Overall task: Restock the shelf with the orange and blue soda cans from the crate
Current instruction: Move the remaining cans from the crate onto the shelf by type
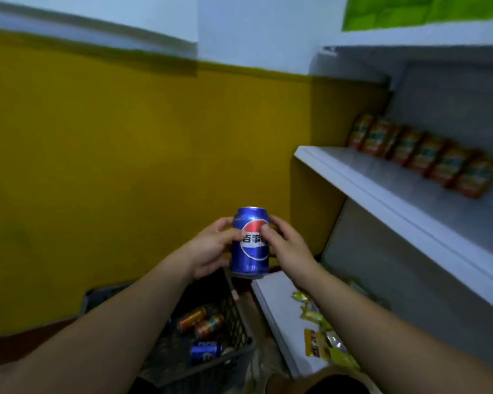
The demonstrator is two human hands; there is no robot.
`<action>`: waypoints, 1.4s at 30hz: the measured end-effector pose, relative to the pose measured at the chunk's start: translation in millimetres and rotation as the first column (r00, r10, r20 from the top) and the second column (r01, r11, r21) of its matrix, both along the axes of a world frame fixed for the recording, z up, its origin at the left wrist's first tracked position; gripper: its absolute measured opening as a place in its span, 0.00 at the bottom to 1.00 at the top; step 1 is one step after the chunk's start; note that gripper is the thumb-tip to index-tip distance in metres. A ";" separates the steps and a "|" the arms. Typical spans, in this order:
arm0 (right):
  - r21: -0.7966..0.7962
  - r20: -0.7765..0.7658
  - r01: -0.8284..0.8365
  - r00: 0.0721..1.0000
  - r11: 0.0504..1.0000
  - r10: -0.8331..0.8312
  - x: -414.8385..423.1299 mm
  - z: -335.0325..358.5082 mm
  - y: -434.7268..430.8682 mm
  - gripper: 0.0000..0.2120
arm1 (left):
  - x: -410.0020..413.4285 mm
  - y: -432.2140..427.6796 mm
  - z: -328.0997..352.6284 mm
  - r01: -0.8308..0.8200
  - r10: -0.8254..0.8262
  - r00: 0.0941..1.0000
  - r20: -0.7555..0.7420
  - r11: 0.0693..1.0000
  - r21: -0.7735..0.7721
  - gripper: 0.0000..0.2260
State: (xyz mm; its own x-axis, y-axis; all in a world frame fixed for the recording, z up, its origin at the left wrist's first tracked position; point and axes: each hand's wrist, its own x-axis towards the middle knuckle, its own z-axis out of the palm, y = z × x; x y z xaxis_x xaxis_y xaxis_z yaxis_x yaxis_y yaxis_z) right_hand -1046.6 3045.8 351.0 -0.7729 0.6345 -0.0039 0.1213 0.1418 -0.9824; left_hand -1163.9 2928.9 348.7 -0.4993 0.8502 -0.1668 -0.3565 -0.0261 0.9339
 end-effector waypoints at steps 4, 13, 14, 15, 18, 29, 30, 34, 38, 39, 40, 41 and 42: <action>0.122 -0.052 0.170 0.985 0.978 -0.165 52.7 50.9 19.2 0.26 | 52.5 27.5 33.2 0.125 -0.120 0.991 -0.067 0.989 0.078 0.11; 0.131 -0.165 0.429 0.898 0.894 -0.407 200.1 104.7 52.8 0.36 | 180.3 101.8 76.8 0.412 -0.366 0.819 -0.441 0.911 0.009 0.23; 0.135 -0.150 0.444 0.893 0.886 -0.425 217.4 106.6 56.9 0.37 | 194.1 110.0 80.6 0.459 -0.404 0.791 -0.460 0.889 0.008 0.21; 0.151 -0.145 0.486 0.872 0.861 -0.467 234.8 108.6 59.5 0.37 | 208.2 118.9 82.6 0.509 -0.445 0.756 -0.479 0.861 0.004 0.21; 0.197 -0.164 0.623 0.782 0.757 -0.601 284.7 112.3 64.4 0.36 | 248.9 147.4 85.4 0.631 -0.536 0.584 -0.609 0.772 -0.074 0.25; 0.210 -0.149 0.865 0.490 0.456 -0.859 437.8 105.1 64.8 0.39 | 370.8 217.7 71.6 0.443 -0.314 -0.372 -0.873 0.767 -0.464 0.33; 0.225 -0.152 0.872 0.473 0.436 -0.868 446.0 103.9 66.1 0.39 | 378.0 221.3 71.6 0.428 -0.309 -0.425 -0.851 0.759 -0.490 0.32; 0.263 -0.135 0.883 0.432 0.389 -0.892 472.1 98.8 75.3 0.41 | 396.2 237.6 75.4 0.383 -0.349 -0.490 -0.799 0.737 -0.557 0.32; 0.356 -0.084 0.856 0.430 0.376 -0.899 492.2 93.0 90.8 0.43 | 401.8 244.5 72.8 0.378 -0.367 -0.502 -0.783 0.721 -0.581 0.32; 0.383 -0.059 0.844 0.427 0.375 -0.902 496.2 92.6 95.7 0.43 | 401.5 244.3 71.5 0.379 -0.364 -0.503 -0.784 0.723 -0.578 0.32; 0.405 -0.038 0.836 0.419 0.369 -0.907 499.0 93.0 101.4 0.43 | 400.5 243.8 70.6 0.380 -0.359 -0.503 -0.786 0.726 -0.574 0.32; 0.422 -0.023 0.833 0.405 0.358 -0.914 502.1 92.6 108.9 0.44 | 399.5 243.2 70.1 0.382 -0.357 -0.501 -0.788 0.726 -0.571 0.32; 0.439 -0.016 0.832 0.384 0.339 -0.923 505.1 91.3 116.5 0.44 | 398.8 242.5 70.2 0.385 -0.357 -0.498 -0.790 0.726 -0.570 0.32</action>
State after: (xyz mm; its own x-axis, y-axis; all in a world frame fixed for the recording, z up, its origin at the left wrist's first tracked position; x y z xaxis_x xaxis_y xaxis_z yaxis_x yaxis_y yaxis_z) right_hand -541.5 3162.3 442.4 0.2329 0.9291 0.2871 0.5571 0.1145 -0.8225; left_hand -765.0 3171.4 418.9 0.4467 0.8931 -0.0529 0.8930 -0.4415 0.0873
